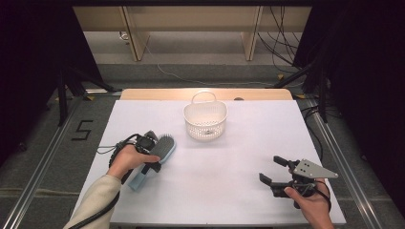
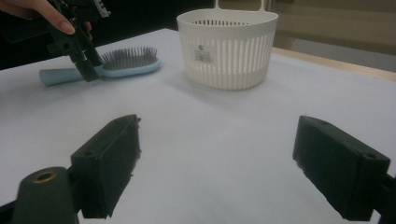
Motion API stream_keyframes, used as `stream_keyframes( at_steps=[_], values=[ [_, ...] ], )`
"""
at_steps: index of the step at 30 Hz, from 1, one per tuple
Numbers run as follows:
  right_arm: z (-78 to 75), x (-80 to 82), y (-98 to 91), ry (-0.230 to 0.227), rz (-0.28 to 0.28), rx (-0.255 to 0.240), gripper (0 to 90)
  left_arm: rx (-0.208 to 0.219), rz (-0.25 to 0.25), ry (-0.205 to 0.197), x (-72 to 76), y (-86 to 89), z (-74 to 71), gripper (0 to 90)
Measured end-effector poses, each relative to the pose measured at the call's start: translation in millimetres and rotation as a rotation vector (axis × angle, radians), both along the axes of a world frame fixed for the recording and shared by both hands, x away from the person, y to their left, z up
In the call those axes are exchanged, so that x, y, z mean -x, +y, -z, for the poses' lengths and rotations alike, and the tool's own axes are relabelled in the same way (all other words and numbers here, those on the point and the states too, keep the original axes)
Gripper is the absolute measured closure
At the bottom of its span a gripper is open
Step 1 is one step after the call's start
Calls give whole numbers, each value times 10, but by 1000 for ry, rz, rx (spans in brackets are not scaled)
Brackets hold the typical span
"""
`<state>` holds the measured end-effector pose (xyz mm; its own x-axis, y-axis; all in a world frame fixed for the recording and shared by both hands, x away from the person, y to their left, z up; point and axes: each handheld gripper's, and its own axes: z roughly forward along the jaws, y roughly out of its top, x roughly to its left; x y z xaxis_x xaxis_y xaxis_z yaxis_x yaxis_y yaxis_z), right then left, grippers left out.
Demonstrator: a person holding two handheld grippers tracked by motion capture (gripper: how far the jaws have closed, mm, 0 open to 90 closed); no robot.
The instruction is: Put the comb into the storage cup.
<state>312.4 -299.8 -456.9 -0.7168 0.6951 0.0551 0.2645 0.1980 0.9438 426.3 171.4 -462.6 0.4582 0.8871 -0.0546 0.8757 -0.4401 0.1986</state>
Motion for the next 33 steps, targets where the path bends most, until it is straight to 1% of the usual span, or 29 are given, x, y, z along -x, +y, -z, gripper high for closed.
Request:
stream_keyframes(
  at_steps=[5, 11, 16, 22, 23, 24, 27, 33],
  values=[
    [4, -3, 2, 1, 0, 0, 155, 0, -5, 5, -14, 1, 2, 297],
    [2, 0, 2, 3, -1, 1, 155, -1, -7, 30, -30, -2, 20, 353],
    [4, 0, 3, 5, -3, 1, 155, -6, -10, 35, -49, 5, 17, 384],
    [5, -1, 4, 7, -3, 2, 155, -30, 0, 40, -63, -11, 12, 417],
    [6, -1, 4, 8, -2, 3, 155, -47, 2, 38, -66, -25, 13, 426],
    [7, -2, 5, 8, -3, 2, 155, -51, 4, 40, -67, -30, 12, 435],
    [7, -1, 4, 8, -5, 6, 155, -58, 5, 37, -65, -44, 12, 442],
    [9, -2, 5, 9, -6, 6, 155, -62, 11, 43, -64, -67, 5, 494]
  ],
)
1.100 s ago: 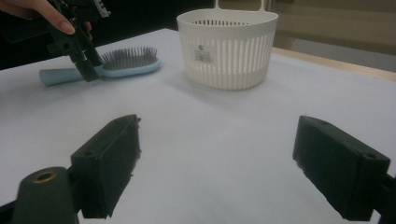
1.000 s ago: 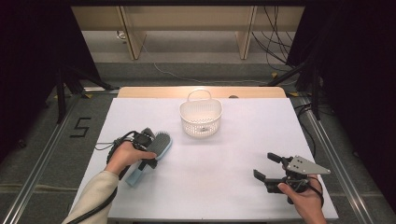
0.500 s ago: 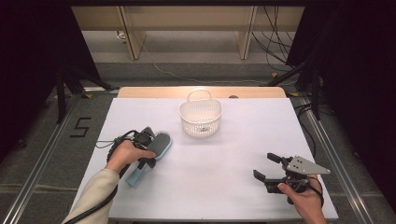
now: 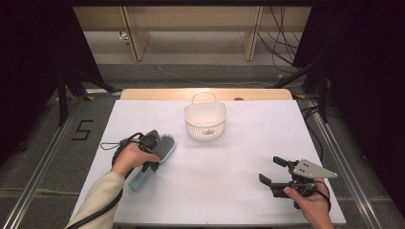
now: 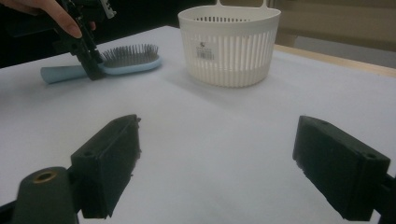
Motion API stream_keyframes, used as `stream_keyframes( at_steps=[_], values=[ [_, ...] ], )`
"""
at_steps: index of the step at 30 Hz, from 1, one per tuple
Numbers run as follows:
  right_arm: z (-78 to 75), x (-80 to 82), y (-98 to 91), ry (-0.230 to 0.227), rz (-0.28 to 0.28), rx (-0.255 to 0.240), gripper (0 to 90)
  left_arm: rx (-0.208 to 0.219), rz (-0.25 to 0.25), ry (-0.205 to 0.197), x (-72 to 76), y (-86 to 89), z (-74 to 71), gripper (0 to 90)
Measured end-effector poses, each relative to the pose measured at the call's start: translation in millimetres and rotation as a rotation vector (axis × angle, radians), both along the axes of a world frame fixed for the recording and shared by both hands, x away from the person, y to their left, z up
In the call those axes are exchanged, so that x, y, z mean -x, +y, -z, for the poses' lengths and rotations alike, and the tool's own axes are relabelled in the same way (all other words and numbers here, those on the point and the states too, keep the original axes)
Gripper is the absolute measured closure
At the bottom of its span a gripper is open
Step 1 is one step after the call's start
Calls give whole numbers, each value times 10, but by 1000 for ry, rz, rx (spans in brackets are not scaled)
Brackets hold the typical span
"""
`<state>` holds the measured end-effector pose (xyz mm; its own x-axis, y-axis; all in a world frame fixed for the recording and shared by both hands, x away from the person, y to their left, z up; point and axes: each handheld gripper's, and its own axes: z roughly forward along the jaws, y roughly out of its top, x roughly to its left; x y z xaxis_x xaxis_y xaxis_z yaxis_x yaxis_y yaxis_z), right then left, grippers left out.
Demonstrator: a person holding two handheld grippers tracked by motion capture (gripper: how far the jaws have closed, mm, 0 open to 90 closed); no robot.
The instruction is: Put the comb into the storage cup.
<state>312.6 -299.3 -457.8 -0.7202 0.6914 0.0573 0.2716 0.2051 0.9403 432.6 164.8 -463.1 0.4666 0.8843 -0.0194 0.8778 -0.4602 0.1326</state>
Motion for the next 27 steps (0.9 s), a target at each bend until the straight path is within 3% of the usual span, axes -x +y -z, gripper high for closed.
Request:
stream_keyframes(
  at_steps=[27],
  values=[
    [2, -1, 3, 4, -4, 0, 155, -24, -4, 16, -3, -42, -16, 635]
  ],
)
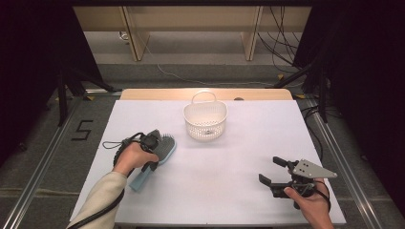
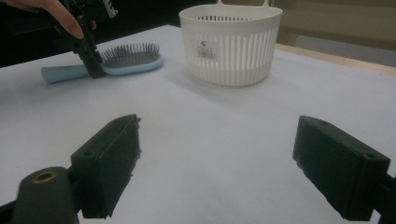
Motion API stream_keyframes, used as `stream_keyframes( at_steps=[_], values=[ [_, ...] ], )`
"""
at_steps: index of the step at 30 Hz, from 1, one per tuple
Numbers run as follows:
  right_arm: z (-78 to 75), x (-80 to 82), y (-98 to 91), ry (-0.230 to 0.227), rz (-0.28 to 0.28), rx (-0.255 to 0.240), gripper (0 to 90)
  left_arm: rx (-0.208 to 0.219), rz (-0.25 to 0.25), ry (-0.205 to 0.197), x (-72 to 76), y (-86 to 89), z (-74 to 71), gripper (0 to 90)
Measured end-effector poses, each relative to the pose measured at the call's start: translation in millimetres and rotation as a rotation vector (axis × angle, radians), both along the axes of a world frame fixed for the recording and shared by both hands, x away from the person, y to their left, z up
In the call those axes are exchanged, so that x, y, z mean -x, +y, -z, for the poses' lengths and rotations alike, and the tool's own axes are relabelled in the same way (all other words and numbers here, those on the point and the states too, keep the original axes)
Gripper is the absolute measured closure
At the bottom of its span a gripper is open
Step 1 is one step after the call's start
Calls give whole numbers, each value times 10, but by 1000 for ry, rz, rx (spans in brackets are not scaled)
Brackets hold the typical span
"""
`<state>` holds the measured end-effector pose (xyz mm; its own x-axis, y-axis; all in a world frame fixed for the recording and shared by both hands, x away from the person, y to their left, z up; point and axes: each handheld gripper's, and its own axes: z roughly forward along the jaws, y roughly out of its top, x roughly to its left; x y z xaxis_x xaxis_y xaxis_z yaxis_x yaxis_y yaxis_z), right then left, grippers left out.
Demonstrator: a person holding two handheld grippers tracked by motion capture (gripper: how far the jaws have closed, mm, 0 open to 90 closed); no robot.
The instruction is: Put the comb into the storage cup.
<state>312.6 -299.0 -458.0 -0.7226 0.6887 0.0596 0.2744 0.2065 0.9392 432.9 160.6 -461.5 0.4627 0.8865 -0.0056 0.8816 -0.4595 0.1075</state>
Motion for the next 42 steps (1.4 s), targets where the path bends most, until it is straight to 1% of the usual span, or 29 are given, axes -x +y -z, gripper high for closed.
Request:
stream_keyframes(
  at_steps=[4, 13, 18, 23, 30, 42],
  values=[
    [0, 2, 2, 0, -3, 2, 155, 2, -16, 5, -2, -5, 0, 647],
    [-1, 3, 2, -1, -3, 1, 155, 3, -26, 9, -1, -1, 0, 671],
    [-2, 3, 2, -1, -4, 2, 155, 15, -43, 15, -1, 10, -1, 683],
    [-2, 4, 3, 0, -4, 4, 155, 7, -39, 13, 2, 1, -2, 686],
    [-1, 3, 2, 1, -4, 4, 155, 10, -30, 13, 0, 5, -1, 692],
    [-2, 3, 2, 1, -4, 3, 155, 20, -32, 3, 13, 13, 1, 696]
  ],
)
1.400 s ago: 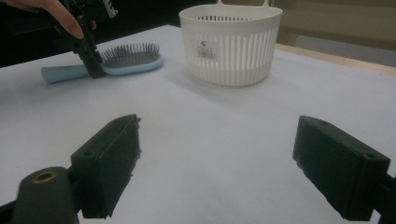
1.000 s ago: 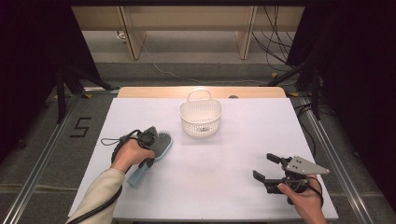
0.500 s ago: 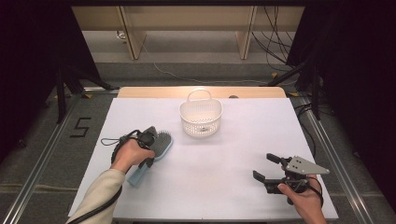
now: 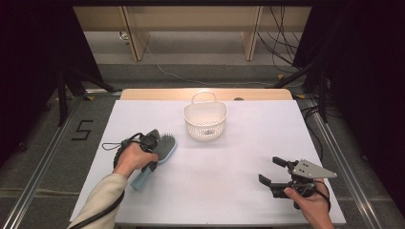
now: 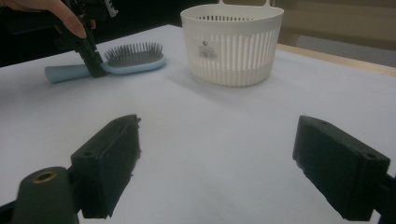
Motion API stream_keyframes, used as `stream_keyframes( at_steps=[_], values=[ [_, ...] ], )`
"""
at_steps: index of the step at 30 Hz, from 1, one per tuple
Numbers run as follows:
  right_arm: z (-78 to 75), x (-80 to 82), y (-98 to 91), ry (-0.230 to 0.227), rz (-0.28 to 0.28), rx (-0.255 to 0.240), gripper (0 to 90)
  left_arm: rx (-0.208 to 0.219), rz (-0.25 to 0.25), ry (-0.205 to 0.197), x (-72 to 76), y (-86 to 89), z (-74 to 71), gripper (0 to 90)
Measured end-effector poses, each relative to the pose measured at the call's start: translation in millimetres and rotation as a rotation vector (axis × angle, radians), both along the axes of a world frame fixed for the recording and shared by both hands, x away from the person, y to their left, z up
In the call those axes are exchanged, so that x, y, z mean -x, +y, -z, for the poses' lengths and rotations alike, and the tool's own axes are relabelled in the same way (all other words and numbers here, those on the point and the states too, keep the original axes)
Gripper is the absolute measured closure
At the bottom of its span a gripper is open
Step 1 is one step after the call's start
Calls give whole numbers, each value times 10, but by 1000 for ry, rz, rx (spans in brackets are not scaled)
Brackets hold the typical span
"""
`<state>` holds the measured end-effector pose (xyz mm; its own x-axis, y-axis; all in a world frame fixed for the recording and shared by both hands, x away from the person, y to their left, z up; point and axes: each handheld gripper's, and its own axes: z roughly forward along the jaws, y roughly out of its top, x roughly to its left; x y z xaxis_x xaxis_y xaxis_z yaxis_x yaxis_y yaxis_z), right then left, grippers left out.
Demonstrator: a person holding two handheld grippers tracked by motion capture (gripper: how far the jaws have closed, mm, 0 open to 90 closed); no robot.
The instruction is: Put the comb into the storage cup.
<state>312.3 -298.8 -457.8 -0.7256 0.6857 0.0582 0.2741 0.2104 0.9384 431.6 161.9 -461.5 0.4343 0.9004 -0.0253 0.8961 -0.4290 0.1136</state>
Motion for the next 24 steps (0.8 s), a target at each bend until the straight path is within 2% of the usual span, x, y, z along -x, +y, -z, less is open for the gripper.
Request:
stream_keyframes(
  at_steps=[13, 24],
  values=[
    [-1, 1, 0, -1, -1, -5, 155, 23, -7, -10, 14, 30, 0, 698],
    [-2, 1, -3, -1, 0, -3, 155, 25, -6, -19, 20, 41, -4, 699]
  ],
)
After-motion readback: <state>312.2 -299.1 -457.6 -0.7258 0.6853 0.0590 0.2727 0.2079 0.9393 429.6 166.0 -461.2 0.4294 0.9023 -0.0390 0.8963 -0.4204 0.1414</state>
